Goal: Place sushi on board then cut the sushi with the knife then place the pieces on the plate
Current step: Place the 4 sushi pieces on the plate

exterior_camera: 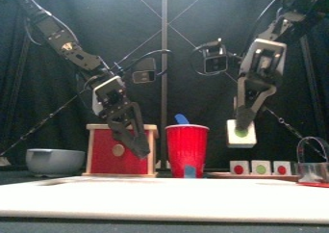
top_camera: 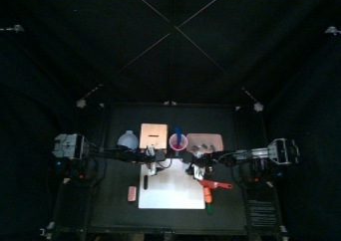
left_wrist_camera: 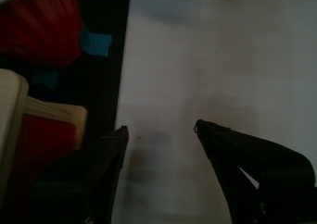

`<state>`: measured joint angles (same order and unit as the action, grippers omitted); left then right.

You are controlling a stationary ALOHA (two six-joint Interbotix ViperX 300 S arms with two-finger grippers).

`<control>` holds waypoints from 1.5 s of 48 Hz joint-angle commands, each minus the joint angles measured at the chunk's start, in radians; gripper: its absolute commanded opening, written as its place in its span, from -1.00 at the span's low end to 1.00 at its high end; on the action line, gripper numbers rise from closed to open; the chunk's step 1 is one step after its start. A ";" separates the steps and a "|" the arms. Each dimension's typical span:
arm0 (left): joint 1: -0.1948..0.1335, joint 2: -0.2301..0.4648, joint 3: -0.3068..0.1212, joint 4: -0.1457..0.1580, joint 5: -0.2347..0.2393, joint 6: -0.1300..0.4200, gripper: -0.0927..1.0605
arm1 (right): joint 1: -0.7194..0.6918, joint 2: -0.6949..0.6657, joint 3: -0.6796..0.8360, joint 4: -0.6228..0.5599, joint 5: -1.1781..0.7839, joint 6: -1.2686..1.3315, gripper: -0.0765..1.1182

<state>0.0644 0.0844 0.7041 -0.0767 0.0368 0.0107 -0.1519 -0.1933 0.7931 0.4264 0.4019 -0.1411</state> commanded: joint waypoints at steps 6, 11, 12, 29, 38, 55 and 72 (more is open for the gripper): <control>0.002 -0.009 -0.028 0.002 -0.011 -0.002 0.79 | -0.282 -0.072 0.003 -0.074 0.026 -0.003 0.10; 0.003 -0.009 -0.028 0.002 -0.005 -0.002 0.79 | -0.380 -0.063 -0.002 -0.097 0.026 0.000 0.10; 0.003 -0.009 -0.028 0.003 -0.005 -0.002 0.79 | -0.399 -0.058 -0.002 -0.097 0.026 -0.002 0.10; 0.006 -0.008 -0.029 0.005 -0.003 0.002 0.79 | -0.492 0.095 -0.021 -0.156 0.025 -0.003 0.10; 0.006 -0.009 -0.029 0.014 -0.003 0.000 0.79 | -0.502 0.155 -0.052 -0.164 0.021 -0.003 0.18; 0.000 -0.009 -0.037 0.012 -0.002 -0.002 0.79 | -0.517 0.140 -0.066 -0.204 0.031 -0.003 0.41; -0.003 -0.023 -0.040 0.008 0.003 -0.002 0.79 | -0.479 -0.006 -0.063 -0.204 0.064 -0.003 0.41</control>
<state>0.0644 0.0828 0.6903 -0.0660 0.0430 0.0107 -0.6550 -0.1227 0.7455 0.2163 0.4709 -0.1442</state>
